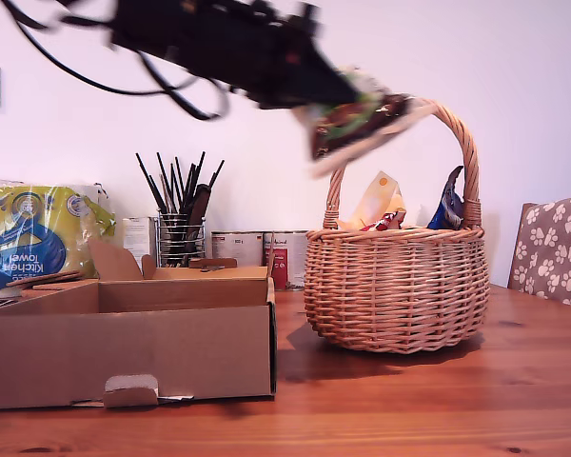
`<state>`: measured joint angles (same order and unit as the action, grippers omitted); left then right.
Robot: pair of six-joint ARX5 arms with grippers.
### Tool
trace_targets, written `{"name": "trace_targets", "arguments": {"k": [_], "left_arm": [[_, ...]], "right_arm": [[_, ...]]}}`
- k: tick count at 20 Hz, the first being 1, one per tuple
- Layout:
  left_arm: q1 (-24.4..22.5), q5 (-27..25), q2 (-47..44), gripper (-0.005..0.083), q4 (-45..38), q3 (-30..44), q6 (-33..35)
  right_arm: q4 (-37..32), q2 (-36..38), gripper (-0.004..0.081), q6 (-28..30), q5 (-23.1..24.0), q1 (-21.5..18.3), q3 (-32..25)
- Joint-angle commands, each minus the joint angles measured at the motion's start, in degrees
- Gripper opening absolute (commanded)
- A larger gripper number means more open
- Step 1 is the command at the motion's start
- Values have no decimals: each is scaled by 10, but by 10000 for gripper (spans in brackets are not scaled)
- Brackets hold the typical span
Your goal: Move the bags of Easter eggs from the cardboard box on the left into the woven basket on the right side.
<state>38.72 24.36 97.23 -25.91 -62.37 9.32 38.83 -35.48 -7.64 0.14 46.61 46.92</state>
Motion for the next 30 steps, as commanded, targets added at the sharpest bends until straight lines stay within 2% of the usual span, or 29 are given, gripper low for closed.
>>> {"name": "trace_targets", "arguments": {"k": [1,4,7,12,19,24,25,26,27,28,29,30], "left_arm": [[6,-19,41,40,-46,1,-3],[17,-55,92,40,-73,-37,-3],[17,-59,145,40,-70,-96,-3],[20,-61,219,40,-13,-183,-3],[20,-69,269,40,91,-211,1],[17,-73,264,64,113,-219,7],[17,-73,259,121,125,-224,7],[17,-72,254,260,136,-226,9],[17,-68,245,452,148,-228,12],[17,-68,234,597,163,-228,12],[17,-69,219,637,183,-228,12],[17,-69,204,633,201,-228,12]], "right_arm": [[-1,2,-12,0,-1,3,-3],[0,9,-12,0,-1,3,-3],[0,14,-12,0,-1,3,-3],[0,14,-12,0,-1,3,-3],[0,14,-12,2,0,2,-3],[0,14,-12,2,0,2,-3],[-1,14,-12,2,0,2,-3],[0,14,-12,2,0,2,-3],[0,14,-12,2,0,2,-3],[0,14,-12,2,0,2,-3],[0,14,-12,2,0,2,-3],[0,14,-12,2,0,2,-3]]}}
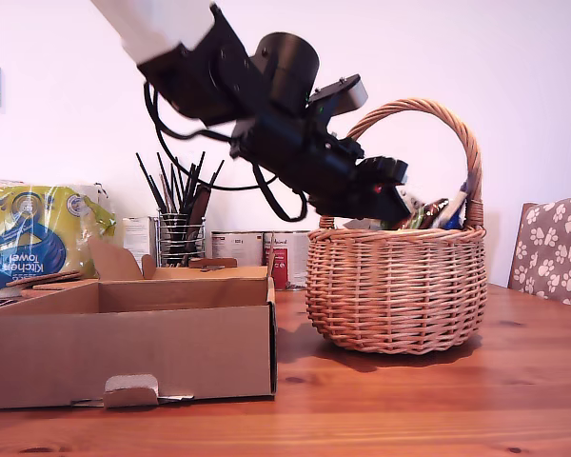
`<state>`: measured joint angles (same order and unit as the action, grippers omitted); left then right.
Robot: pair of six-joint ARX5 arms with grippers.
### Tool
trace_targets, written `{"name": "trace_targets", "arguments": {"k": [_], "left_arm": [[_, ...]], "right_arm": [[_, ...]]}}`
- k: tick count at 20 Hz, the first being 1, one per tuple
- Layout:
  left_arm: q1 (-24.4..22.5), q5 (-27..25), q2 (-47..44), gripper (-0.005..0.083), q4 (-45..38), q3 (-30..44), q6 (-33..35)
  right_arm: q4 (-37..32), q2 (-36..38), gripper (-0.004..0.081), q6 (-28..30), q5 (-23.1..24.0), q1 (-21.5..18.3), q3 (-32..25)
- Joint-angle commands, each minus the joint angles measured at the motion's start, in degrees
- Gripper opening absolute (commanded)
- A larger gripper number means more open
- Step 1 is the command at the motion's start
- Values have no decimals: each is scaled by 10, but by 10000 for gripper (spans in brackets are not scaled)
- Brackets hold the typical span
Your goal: Move the bags of Easter eggs from the cardboard box on the left into the woven basket on the right side.
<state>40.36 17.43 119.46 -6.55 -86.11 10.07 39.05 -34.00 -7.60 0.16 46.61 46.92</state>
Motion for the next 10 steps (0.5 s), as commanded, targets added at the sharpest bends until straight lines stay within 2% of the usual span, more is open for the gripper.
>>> {"name": "trace_targets", "arguments": {"k": [1,3,5,6,9,10], "left_arm": [[1,1,-35,613,22,9,5],[1,1,-71,540,51,9,5],[1,1,-106,418,92,9,5],[1,2,-121,338,117,9,5],[-2,9,-158,24,198,10,4],[-2,15,-170,-28,218,12,4]], "right_arm": [[-3,-1,-12,1,0,2,-3],[-8,-1,-12,1,0,2,-3],[-15,-1,-12,1,5,2,-3],[-19,-1,-12,1,11,2,-3],[-30,-5,-12,19,38,-5,-3],[-35,-11,-12,28,38,-13,-3]]}}
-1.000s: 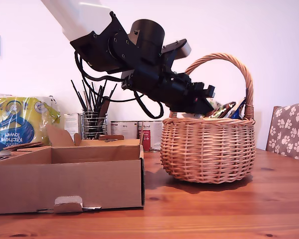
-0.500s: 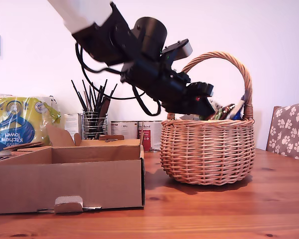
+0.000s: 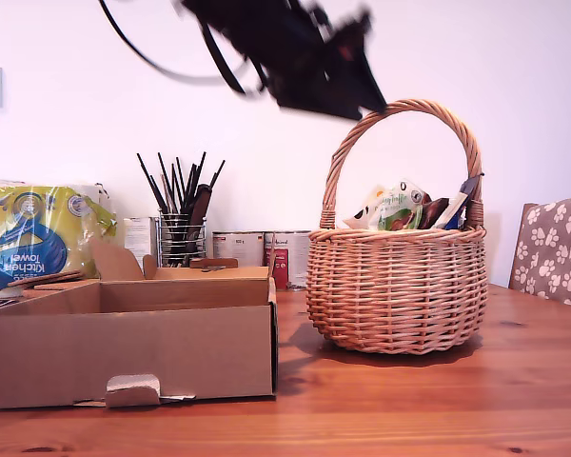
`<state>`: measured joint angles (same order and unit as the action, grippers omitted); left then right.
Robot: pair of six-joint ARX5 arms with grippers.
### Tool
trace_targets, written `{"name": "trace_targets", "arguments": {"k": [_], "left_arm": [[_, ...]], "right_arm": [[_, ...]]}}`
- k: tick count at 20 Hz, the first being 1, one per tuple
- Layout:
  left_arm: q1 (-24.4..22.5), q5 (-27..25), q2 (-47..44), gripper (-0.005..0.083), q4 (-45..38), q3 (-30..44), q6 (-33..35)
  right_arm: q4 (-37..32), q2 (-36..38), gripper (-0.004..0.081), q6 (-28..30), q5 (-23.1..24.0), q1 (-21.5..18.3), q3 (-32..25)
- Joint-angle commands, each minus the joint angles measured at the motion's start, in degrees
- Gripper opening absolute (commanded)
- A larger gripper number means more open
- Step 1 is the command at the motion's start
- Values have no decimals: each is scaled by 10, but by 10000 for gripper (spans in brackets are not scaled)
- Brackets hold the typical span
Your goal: Move the bags of Easter eggs from the cardboard box on the left into the woven basket on the right side.
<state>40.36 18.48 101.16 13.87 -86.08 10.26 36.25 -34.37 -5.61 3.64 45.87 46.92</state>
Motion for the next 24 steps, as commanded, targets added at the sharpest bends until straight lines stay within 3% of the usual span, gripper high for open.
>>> {"name": "trace_targets", "arguments": {"k": [1,5,9,14,20,24], "left_arm": [[-2,5,-1,-22,24,17,2],[-3,5,-65,-22,15,75,-1],[-28,5,-158,-22,-47,189,-22],[-92,-1,-309,-22,-99,334,-45],[-148,-58,-546,-22,-122,491,-74],[-156,-87,-681,-22,-74,543,-99]], "right_arm": [[-15,-15,-12,12,4,-15,-3],[-76,-41,-12,29,-8,-70,-3],[-142,-55,-12,43,-26,-142,-7],[-241,-57,-12,57,-125,-219,-59],[-324,-56,-12,54,-150,-221,-122],[-321,-51,-12,46,-151,-202,-125]]}}
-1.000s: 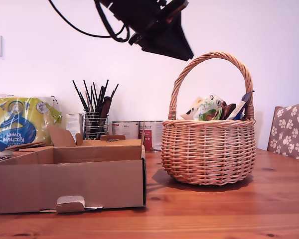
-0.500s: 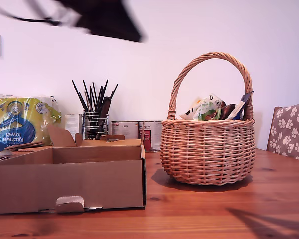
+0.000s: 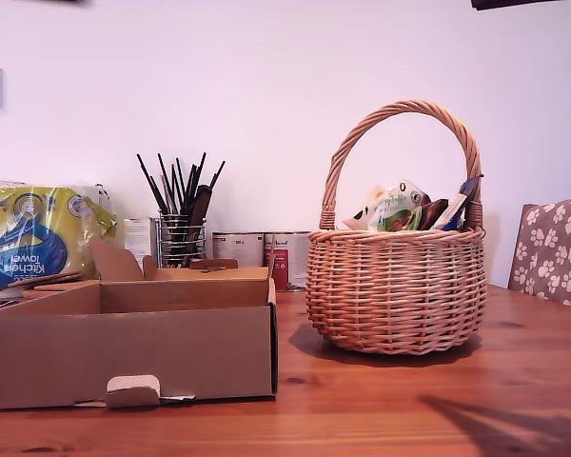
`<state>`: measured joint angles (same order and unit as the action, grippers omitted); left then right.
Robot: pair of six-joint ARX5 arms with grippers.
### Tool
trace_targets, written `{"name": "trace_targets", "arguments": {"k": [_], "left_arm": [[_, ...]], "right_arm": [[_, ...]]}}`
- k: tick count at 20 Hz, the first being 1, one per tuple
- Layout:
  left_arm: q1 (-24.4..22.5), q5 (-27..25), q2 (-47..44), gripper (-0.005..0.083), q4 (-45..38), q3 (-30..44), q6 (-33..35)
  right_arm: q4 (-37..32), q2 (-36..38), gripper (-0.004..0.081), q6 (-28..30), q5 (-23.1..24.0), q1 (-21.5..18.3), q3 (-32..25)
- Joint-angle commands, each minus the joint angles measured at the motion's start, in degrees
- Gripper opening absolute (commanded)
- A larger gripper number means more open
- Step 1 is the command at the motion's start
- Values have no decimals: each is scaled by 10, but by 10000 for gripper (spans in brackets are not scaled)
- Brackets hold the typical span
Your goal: Move the bags of Easter eggs from the cardboard box on the left into the woven basket on the right side.
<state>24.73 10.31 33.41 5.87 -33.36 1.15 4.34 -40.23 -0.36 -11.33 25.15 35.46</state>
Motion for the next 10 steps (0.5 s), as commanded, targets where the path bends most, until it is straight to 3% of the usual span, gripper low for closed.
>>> {"name": "trace_targets", "arguments": {"k": [1,5,10], "left_arm": [[0,-10,-27,-22,25,17,-12],[0,-10,-77,-22,48,17,-12],[0,-10,-71,-22,71,17,-12]], "right_arm": [[0,13,-12,-9,-1,12,-10],[-20,26,-12,-10,14,22,-9],[12,26,-12,-10,14,21,-9]]}}
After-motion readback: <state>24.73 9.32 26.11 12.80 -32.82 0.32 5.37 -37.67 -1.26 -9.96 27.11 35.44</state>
